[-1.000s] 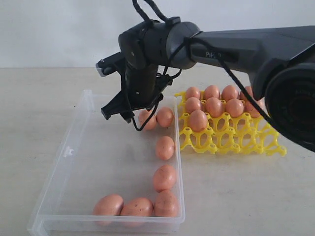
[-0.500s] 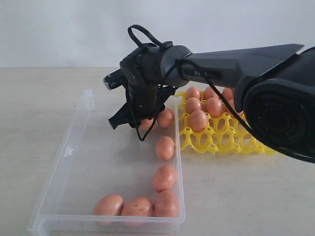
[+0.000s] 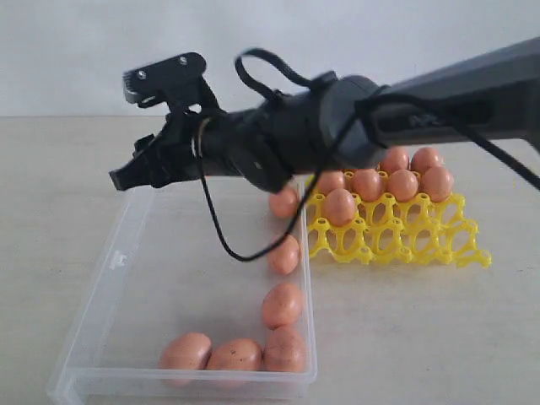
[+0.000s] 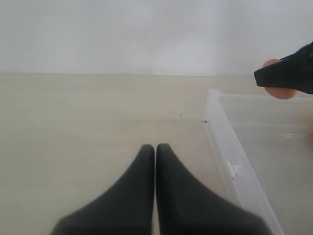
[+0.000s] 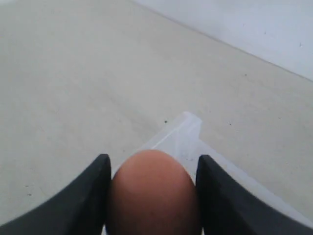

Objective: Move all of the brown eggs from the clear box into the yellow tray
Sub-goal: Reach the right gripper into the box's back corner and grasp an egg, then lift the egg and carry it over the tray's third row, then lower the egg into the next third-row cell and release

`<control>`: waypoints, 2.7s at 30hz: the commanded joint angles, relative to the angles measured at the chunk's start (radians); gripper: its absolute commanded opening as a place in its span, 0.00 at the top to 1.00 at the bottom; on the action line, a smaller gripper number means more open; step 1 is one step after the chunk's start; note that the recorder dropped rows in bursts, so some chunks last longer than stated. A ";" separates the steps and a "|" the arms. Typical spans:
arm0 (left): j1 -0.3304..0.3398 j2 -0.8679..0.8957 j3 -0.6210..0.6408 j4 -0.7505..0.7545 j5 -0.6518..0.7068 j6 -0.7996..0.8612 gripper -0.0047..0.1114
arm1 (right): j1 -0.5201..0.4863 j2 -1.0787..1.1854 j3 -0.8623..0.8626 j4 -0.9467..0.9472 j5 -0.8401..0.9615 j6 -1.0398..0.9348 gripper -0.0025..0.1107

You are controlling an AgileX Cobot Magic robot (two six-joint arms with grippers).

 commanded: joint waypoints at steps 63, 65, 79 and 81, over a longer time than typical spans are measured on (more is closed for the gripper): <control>-0.002 -0.001 0.003 0.032 -0.111 -0.017 0.72 | -0.689 -0.181 0.606 -0.802 -0.507 0.309 0.98; -0.002 -0.001 0.003 0.032 -0.106 -0.017 0.72 | -0.689 -0.166 0.606 -0.797 -0.510 0.373 0.98; -0.002 -0.001 0.003 0.032 -0.132 -0.017 0.72 | -0.687 -0.166 0.606 -0.678 -0.585 0.402 0.98; -0.002 -0.001 0.003 0.032 -0.132 -0.017 0.72 | -0.687 -0.166 0.606 -0.685 -0.583 0.402 0.98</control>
